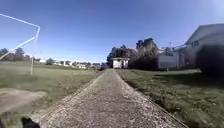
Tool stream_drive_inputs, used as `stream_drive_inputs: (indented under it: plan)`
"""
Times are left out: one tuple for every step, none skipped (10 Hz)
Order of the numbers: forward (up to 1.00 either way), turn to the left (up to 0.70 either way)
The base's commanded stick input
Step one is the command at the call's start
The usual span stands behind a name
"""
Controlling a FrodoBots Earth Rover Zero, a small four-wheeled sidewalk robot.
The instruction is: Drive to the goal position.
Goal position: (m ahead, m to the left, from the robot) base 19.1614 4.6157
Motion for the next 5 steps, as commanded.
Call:
stream_drive_inputs:
  plan:
    - [0.50, 0.00]
    - [0.50, 0.00]
    - [0.50, 0.00]
    - [0.50, 0.00]
    - [0.50, 0.00]
